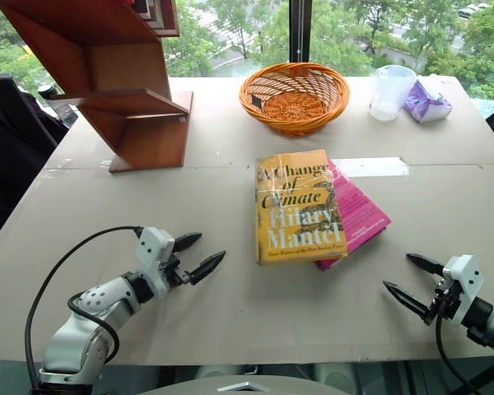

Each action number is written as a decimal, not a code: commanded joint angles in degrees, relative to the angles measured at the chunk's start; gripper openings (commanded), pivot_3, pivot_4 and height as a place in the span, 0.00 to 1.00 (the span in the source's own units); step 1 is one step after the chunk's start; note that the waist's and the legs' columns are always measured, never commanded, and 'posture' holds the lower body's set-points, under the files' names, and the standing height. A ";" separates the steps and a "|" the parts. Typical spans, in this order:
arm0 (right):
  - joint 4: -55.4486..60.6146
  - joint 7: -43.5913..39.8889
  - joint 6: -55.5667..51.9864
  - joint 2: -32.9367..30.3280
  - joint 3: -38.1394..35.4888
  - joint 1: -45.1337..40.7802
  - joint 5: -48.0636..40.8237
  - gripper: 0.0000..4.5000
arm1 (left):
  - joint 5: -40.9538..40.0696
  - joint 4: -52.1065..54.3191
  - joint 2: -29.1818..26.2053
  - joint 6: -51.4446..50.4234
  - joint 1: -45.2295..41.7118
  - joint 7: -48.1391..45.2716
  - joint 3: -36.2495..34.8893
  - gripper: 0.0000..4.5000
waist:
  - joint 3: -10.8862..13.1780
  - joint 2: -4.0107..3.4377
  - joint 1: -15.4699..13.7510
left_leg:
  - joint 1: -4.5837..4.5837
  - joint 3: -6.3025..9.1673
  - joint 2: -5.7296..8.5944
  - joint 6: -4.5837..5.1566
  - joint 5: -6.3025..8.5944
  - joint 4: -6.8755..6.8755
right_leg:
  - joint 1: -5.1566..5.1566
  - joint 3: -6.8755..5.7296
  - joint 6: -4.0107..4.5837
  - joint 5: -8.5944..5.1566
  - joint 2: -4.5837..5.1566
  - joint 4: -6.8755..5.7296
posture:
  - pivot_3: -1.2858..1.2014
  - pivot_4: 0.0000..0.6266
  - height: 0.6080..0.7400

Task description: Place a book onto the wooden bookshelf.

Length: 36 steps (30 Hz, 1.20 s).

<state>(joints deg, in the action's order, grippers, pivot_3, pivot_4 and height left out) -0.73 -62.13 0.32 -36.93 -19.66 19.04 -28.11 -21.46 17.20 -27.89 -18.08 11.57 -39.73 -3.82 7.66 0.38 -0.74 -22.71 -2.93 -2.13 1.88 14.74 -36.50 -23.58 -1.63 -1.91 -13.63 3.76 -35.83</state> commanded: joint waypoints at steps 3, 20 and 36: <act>0.22 -2.11 3.07 0.32 -2.72 0.02 -2.19 1.00 | 1.60 -4.18 -0.87 2.36 2.03 -3.29 2.45 0.99 | -0.02 -0.04 -0.02 | 0.00 0.00 0.01 0.00 0.00 0.00 | 0.00 0.02 0.00 0.00 -0.04 0.00 | 0.52 0.24 1.00; 0.57 -2.91 3.55 0.40 -3.70 -0.09 -3.44 1.00 | -3.92 -4.11 -0.07 0.39 -0.10 -5.15 0.42 0.99 | -0.04 -0.07 -0.06 | 0.04 0.00 -0.02 0.00 0.00 -0.16 | 0.05 0.08 -0.01 0.03 -0.14 -0.12 | 0.52 0.24 1.00; 19.57 -1.88 -13.07 -4.52 -7.94 3.30 -17.38 1.00 | -27.66 -13.66 7.19 -33.76 -25.22 -0.43 -0.58 0.99 | 0.60 0.57 -0.13 | -0.02 0.40 -0.01 0.00 -0.03 -1.35 | 0.15 0.07 -0.11 -0.01 -0.48 -1.13 | 0.52 0.24 1.00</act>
<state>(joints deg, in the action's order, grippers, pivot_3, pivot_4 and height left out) 15.71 -64.09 -10.63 -40.49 -25.35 21.97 -42.77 -46.64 5.41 -21.59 -48.94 -11.56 -40.80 -3.85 8.26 0.95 -0.87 -22.75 -2.50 -2.16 1.89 14.72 -37.87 -23.43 -1.53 -2.02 -13.63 3.19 -36.96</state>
